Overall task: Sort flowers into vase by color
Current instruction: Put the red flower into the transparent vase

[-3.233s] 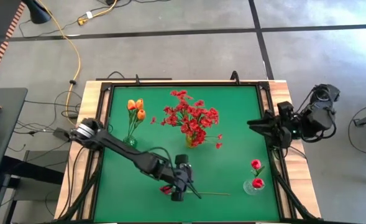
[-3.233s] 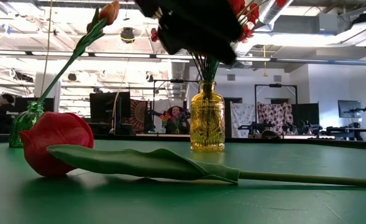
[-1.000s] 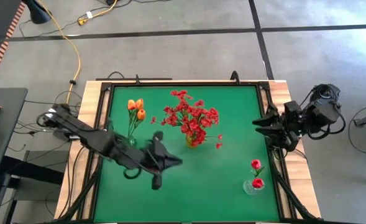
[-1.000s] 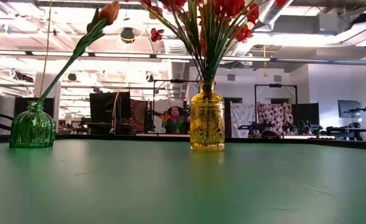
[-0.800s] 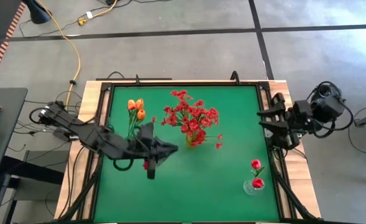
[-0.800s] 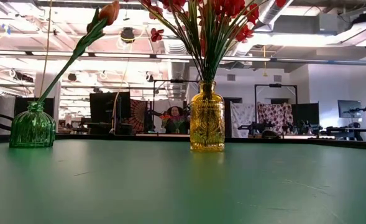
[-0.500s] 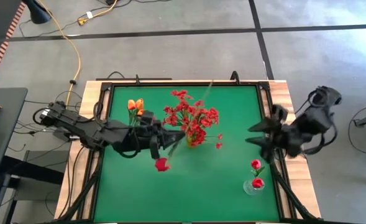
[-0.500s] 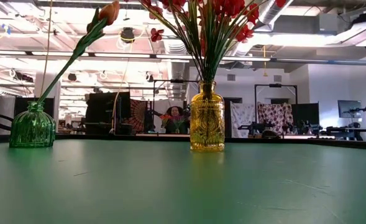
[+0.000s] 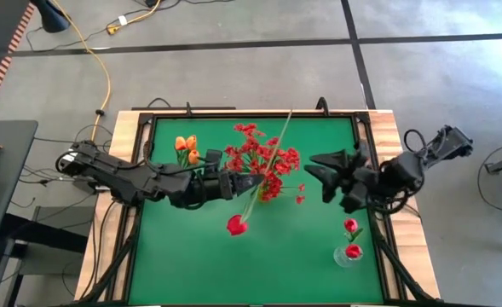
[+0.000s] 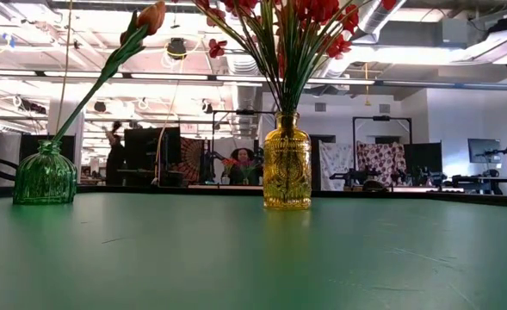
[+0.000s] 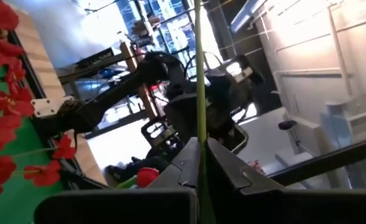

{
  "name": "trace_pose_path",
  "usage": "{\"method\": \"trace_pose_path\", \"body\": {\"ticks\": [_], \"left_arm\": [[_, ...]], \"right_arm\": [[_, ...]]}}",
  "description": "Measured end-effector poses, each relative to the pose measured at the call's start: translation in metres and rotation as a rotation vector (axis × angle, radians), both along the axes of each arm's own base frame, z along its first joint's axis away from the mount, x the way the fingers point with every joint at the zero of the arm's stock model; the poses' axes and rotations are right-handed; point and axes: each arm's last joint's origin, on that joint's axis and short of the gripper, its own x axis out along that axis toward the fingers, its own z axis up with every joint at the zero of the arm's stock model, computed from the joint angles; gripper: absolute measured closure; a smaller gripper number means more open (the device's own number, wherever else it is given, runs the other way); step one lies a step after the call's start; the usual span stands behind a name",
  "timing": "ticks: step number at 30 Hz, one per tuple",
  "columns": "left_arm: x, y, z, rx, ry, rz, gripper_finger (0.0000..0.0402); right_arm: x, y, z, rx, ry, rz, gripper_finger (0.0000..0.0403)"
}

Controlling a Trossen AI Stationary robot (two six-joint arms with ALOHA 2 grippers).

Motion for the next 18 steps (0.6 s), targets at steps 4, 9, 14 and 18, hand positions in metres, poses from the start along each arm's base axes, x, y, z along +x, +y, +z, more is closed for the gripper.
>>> {"method": "trace_pose_path", "body": {"ticks": [4, 9, 14, 18], "left_arm": [[0.0, 0.004, 0.001, -0.015, -0.009, 0.021, 0.0401], [0.0, 0.004, 0.0, -0.02, 0.003, 0.035, 0.0401], [0.001, 0.004, -0.005, -0.04, 0.043, 0.033, 0.0401], [0.001, 0.004, -0.006, -0.038, 0.05, 0.035, 0.0401]], "right_arm": [[0.016, -0.002, -0.001, -0.095, 0.048, -0.062, 0.0223], [0.038, 0.0, -0.008, -0.171, 0.105, -0.112, 0.0223], [0.059, 0.004, -0.02, -0.265, 0.176, -0.144, 0.0223], [0.07, 0.009, -0.028, -0.301, 0.205, -0.148, 0.0223]]}}
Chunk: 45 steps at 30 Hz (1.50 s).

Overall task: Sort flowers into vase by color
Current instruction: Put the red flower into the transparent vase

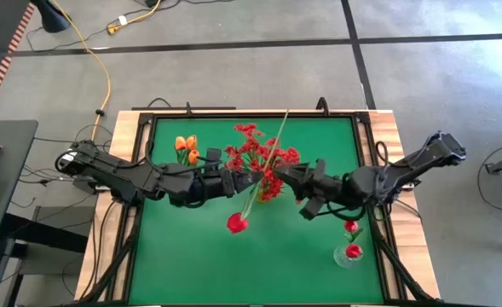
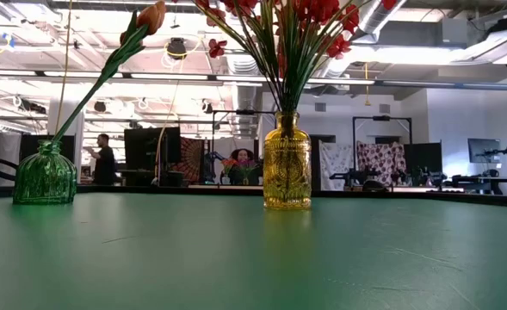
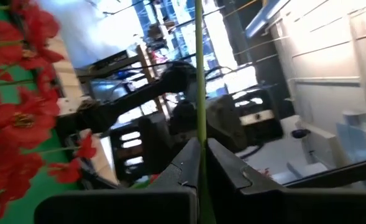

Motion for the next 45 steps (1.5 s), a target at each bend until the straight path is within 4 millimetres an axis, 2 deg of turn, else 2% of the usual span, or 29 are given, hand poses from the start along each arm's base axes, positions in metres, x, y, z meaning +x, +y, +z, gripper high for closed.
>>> {"method": "trace_pose_path", "body": {"ticks": [5, 18, 28, 45], "left_arm": [[0.0, 0.0, -0.007, -0.012, 0.067, 0.0, 0.0401], [0.0, -0.001, -0.011, -0.053, 0.092, -0.024, 0.0401], [0.019, -0.006, -0.029, -0.075, 0.125, -0.099, 0.0401], [0.02, -0.005, -0.024, -0.047, 0.086, -0.092, 0.0401]], "right_arm": [[0.008, 0.001, -0.007, -0.011, 0.023, -0.009, 0.0223], [0.009, -0.001, -0.008, -0.018, 0.034, -0.022, 0.0223], [0.012, -0.008, -0.008, -0.021, 0.04, -0.044, 0.0223], [0.012, -0.006, -0.012, -0.036, 0.076, -0.04, 0.0233]]}}
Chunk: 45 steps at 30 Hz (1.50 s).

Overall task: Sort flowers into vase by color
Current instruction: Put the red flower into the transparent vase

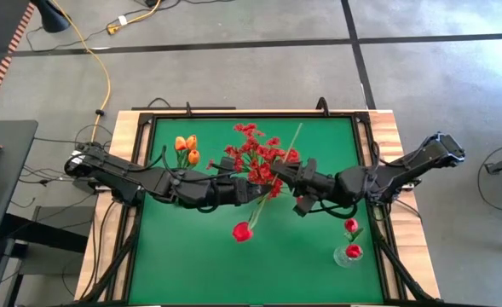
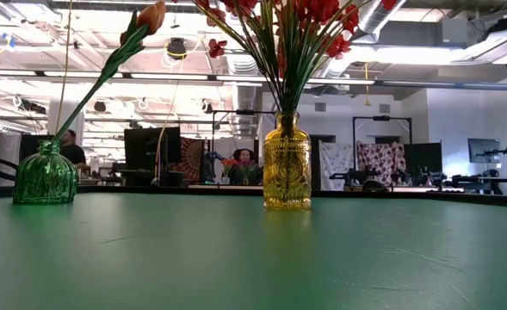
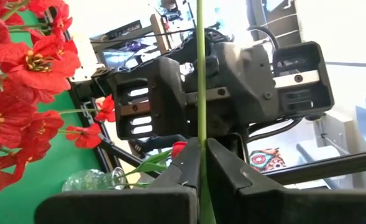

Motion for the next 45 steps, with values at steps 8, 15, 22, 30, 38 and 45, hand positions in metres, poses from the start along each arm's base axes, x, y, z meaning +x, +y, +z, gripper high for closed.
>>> {"method": "trace_pose_path", "body": {"ticks": [8, 15, 22, 30, 38, 45], "left_arm": [[0.0, 0.0, 0.0, -0.011, -0.001, 0.015, 0.0401], [0.0, 0.0, -0.001, -0.034, -0.001, 0.022, 0.0401], [0.0, 0.0, 0.0, 0.019, 0.004, 0.015, 0.0361], [-0.003, 0.002, 0.003, 0.131, 0.016, 0.006, 0.0259], [-0.035, 0.017, 0.037, 0.375, -0.017, 0.11, 0.0212], [-0.069, 0.019, 0.067, 0.724, -0.022, 0.192, 0.0212]], "right_arm": [[-0.001, 0.004, -0.001, -0.002, 0.007, 0.009, 0.0291], [-0.003, 0.007, -0.001, -0.002, 0.007, 0.022, 0.0336], [-0.002, 0.007, -0.001, 0.039, -0.008, 0.024, 0.0376], [-0.007, 0.007, 0.004, 0.173, -0.071, 0.046, 0.0376], [-0.041, -0.007, 0.033, 0.43, -0.25, 0.088, 0.0376], [-0.088, -0.02, 0.058, 0.733, -0.413, 0.181, 0.0376]]}}
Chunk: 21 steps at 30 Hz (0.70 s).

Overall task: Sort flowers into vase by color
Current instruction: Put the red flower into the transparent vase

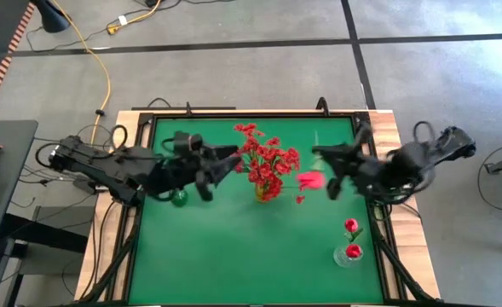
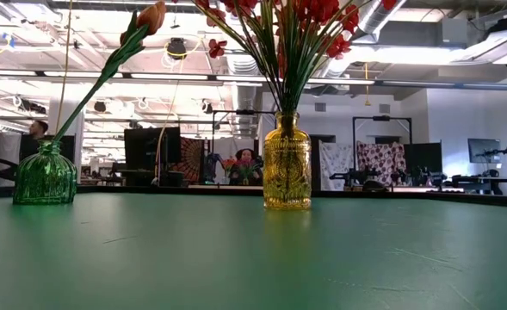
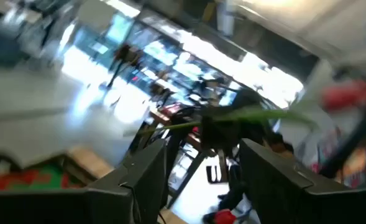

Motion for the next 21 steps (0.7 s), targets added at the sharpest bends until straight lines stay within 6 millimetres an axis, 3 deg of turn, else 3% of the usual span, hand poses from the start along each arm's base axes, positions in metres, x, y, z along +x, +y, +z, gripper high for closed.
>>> {"method": "trace_pose_path", "body": {"ticks": [5, 11, 16, 21], "left_arm": [[-0.01, -0.013, 0.005, 0.207, 0.039, -0.045, 0.0212], [-0.014, -0.028, -0.001, 0.318, 0.119, -0.093, 0.0212], [-0.014, -0.03, -0.009, 0.306, 0.184, -0.098, 0.0212], [-0.012, -0.031, -0.012, 0.297, 0.199, -0.096, 0.0212]], "right_arm": [[-0.041, -0.006, 0.012, 0.353, -0.127, 0.164, 0.0372], [-0.079, -0.006, 0.006, 0.718, -0.077, 0.397, 0.0374], [-0.102, 0.002, -0.002, 0.819, 0.044, 0.55, 0.0375], [-0.114, 0.008, -0.005, 0.831, 0.072, 0.529, 0.0375]]}}
